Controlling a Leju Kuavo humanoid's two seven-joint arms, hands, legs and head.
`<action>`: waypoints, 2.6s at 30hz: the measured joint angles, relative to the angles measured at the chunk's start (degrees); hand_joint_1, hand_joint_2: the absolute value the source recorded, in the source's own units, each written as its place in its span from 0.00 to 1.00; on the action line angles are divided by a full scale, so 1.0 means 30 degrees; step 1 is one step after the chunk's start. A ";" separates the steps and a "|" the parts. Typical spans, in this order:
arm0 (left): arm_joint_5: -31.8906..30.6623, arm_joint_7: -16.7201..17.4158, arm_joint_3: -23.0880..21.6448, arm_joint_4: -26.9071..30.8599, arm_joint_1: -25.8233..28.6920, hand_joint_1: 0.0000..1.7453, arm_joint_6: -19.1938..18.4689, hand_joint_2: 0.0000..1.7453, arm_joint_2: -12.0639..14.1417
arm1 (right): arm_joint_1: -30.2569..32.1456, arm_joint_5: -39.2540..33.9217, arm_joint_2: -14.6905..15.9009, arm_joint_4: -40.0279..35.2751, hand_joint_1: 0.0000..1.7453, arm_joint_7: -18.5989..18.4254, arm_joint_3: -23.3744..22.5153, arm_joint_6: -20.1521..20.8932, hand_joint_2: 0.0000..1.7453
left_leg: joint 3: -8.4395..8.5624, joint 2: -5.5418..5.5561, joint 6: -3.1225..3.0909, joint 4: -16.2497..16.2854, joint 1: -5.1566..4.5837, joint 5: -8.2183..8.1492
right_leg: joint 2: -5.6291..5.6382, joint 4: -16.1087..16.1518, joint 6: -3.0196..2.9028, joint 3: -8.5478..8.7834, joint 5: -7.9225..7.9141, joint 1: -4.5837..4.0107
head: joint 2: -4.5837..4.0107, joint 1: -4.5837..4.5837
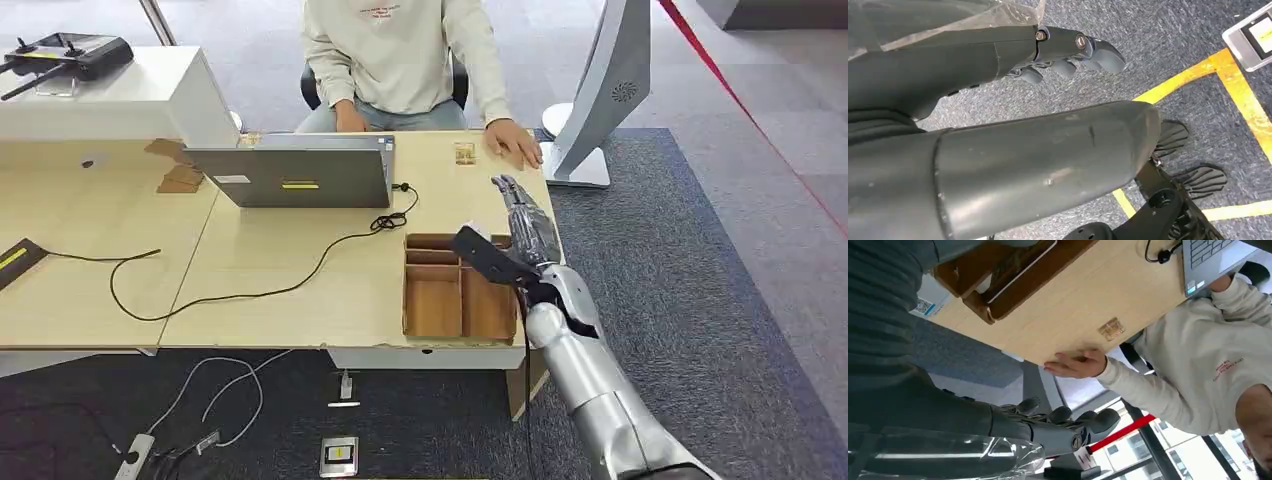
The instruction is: Pass the card to the sensor for recognition and then transmit it.
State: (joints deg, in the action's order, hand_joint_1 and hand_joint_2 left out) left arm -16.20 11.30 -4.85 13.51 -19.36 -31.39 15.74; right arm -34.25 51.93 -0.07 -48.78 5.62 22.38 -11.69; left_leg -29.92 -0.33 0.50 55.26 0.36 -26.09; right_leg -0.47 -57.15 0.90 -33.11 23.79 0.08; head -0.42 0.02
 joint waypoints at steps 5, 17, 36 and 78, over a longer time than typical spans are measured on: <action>-0.0007 0.0000 0.0000 0.0000 -0.0019 0.00 0.0000 0.00 0.0000 | -0.0356 0.0066 -0.0102 0.0881 0.00 0.0109 0.0029 0.0292 1.00 | 0.0001 -0.0002 0.0000 0.0000 0.0000 -0.0001 | 0.0000 0.0000 0.0000 -0.0002 0.0000 0.0000 | 0.0000 0.0007; -0.0087 -0.0044 0.0000 0.0000 -0.0019 0.00 0.0036 0.00 0.0000 | -0.0653 -0.0175 -0.0255 0.1842 0.00 0.0510 0.0175 0.0684 1.00 | 0.0005 -0.0002 0.0003 0.0001 0.0000 0.0003 | 0.0000 0.0000 -0.0001 -0.0001 -0.0001 -0.0001 | 0.0000 0.0000; -0.0335 -0.0415 0.0000 0.0000 0.0101 0.00 0.0219 0.00 0.0000 | -0.0737 -0.0262 -0.0095 0.0815 0.00 0.0503 0.0175 0.1785 1.00 | 0.0011 -0.0006 0.0003 0.0004 0.0000 0.0003 | 0.0001 0.0000 -0.0001 -0.0001 -0.0002 -0.0001 | 0.0000 0.0007; -0.0627 -0.0576 -0.0058 0.0007 0.0090 0.00 -0.0117 0.00 -0.0087 | 0.0664 0.0540 0.1333 -0.2281 0.00 -0.0328 0.0226 0.3461 1.00 | 0.0011 -0.0020 0.0005 0.0005 0.0001 0.0004 | 0.0008 0.0000 -0.0011 0.0001 -0.0011 -0.0002 | 0.0000 0.0007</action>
State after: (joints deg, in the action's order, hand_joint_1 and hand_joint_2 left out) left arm -18.08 9.57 -5.03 13.53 -19.09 -31.74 15.47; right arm -32.26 53.55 3.93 -55.63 4.63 23.06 -1.31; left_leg -29.88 -0.39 0.51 55.27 0.37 -26.08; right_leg -0.44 -57.15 0.87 -33.10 23.76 0.07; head -0.42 0.04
